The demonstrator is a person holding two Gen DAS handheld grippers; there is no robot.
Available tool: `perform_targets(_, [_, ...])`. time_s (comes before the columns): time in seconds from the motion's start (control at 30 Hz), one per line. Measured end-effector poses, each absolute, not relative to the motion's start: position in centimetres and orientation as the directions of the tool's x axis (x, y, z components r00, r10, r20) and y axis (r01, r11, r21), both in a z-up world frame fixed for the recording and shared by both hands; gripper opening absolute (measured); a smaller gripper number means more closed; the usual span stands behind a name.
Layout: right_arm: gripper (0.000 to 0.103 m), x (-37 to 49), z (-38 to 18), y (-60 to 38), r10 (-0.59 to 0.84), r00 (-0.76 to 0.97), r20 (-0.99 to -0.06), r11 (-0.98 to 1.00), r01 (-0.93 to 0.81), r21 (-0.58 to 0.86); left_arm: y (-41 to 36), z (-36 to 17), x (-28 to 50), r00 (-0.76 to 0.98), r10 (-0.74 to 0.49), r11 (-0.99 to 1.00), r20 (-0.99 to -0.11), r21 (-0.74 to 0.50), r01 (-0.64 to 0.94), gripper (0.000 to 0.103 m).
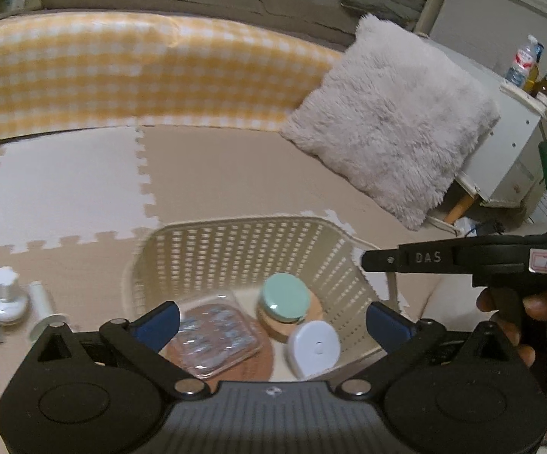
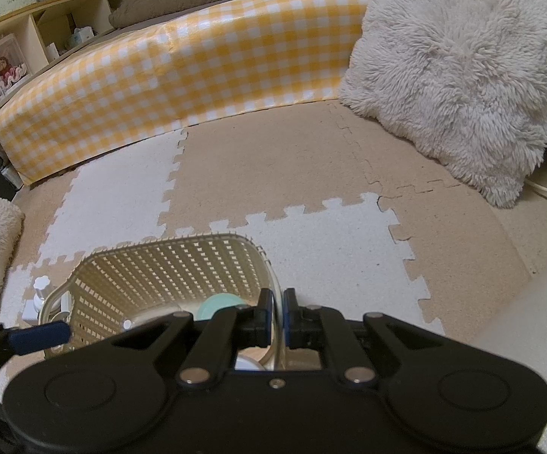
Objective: Organize rigid objects
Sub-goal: 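Lift the open left tool out of the basket, then move the left tool to the white round-knobbed item and grasp it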
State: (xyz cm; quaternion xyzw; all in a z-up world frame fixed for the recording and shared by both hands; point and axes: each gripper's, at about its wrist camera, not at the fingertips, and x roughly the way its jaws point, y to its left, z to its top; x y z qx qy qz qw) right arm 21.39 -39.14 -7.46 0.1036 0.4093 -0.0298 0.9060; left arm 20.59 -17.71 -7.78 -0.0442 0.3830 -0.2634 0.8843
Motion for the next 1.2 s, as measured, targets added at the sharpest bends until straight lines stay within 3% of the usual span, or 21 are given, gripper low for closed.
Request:
perform_targets(0.47, [0.006, 21.4, -7.4, -39.1, 0.021, 0.66, -0.751, 0.979, 0.139, 0.15, -10.7, -5.6, 18.7, 0.717, -0.42, 0.907, -0.556, -0.229, 0.354, 0.103])
perform_targets(0.8, [0.006, 21.4, -7.3, -39.1, 0.02, 0.66, -0.751, 0.979, 0.139, 0.149, -5.4, -8.0, 19.5, 0.776, -0.236, 0.971, -0.584, -0.16, 0.175, 0.103])
perform_targets(1.13, [0.006, 21.4, -7.3, -39.0, 0.016, 0.66, -0.751, 0.98, 0.139, 0.143, -3.0, -10.8, 22.2, 0.794, -0.212, 0.977, -0.569, -0.134, 0.165, 0.103])
perform_targets(1.2, [0.006, 21.4, -7.3, -39.1, 0.017, 0.661, -0.751, 0.98, 0.139, 0.144, -3.0, -11.0, 22.8, 0.803, -0.178, 0.984, -0.569, -0.107, 0.142, 0.099])
